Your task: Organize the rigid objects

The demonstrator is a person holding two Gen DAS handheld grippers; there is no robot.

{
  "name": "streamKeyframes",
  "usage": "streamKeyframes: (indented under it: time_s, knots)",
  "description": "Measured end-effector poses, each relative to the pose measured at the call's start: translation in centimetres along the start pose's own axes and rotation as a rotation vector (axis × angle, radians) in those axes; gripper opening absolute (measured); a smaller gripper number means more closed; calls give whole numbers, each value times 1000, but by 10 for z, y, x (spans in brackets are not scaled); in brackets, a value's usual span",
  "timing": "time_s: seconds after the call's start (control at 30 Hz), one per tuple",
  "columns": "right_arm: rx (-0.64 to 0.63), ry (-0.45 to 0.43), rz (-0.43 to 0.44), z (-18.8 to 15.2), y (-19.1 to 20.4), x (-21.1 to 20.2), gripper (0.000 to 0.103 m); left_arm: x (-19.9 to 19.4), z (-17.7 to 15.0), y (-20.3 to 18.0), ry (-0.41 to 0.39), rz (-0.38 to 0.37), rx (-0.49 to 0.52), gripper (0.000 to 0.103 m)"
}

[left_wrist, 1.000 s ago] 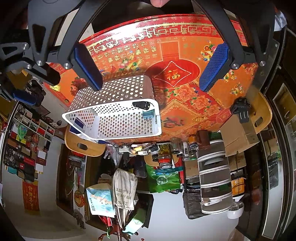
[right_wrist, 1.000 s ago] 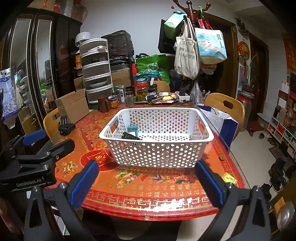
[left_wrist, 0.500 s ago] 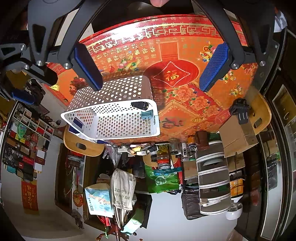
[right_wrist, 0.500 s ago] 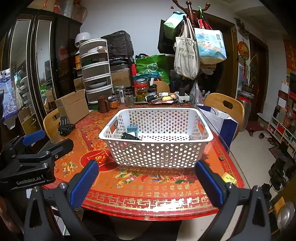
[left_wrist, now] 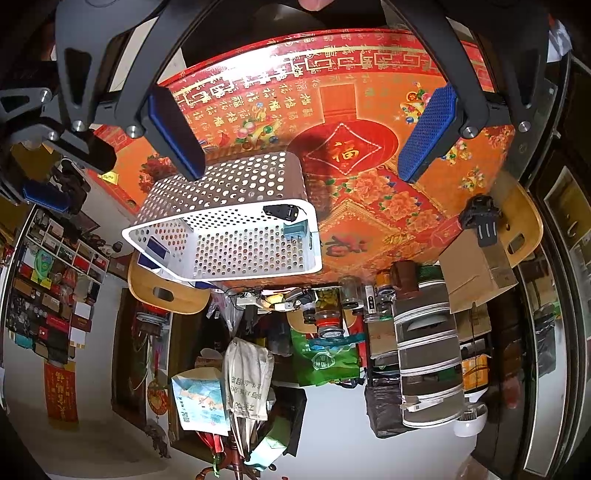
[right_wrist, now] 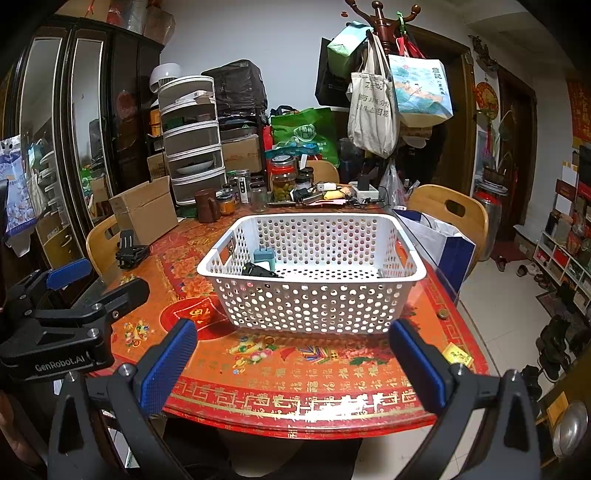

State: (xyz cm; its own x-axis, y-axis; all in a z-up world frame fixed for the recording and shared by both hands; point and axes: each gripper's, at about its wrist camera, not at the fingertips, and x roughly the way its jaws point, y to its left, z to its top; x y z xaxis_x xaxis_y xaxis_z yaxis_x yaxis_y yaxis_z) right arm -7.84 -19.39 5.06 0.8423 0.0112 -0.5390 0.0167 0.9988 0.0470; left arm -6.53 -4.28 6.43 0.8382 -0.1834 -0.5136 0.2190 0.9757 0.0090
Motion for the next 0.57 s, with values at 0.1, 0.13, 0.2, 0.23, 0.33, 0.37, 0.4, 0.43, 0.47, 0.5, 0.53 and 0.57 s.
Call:
streamKeyframes:
  time_s: [0.1,0.13,0.2,0.23,0.33,0.37,0.4,0.43,0.47,0.5,0.53,0.57]
  knots:
    - [1,0,-1,0,0,0,103,-1,0,1,-1,-3,0,103]
    - [2,0,-1,0,0,0,103,-1,0,1,-1,-2,0,103]
    - [1,1,-1,0,0,0,103,0,-1,1,0,-4,0,103]
    - [0,2,-2,0,0,1,103,-1,0,1,-1,-3,2,103]
    - [-1,3,-1,-1,1,2,103,-1,0,1,0,-5,4,103]
    - [-2,4,-1,-1,1,2,103,0,-1,2,-1,-5,7,103]
    - [-2,4,-1,-2,1,2,103,0,-2,2,-2,-2,10,103]
    - [-2,4,-1,-2,1,2,103,0,-3,2,-2,0,15,103]
    - [-2,3,-1,-2,1,2,103,0,-3,3,-2,-1,17,103]
    - [-1,3,-1,-1,1,2,103,0,-4,3,-1,-4,16,103]
    - [-1,3,0,-1,1,2,103,0,-4,3,-2,-3,13,103]
    - [0,4,1,-2,1,2,103,0,-4,3,-3,-3,10,103]
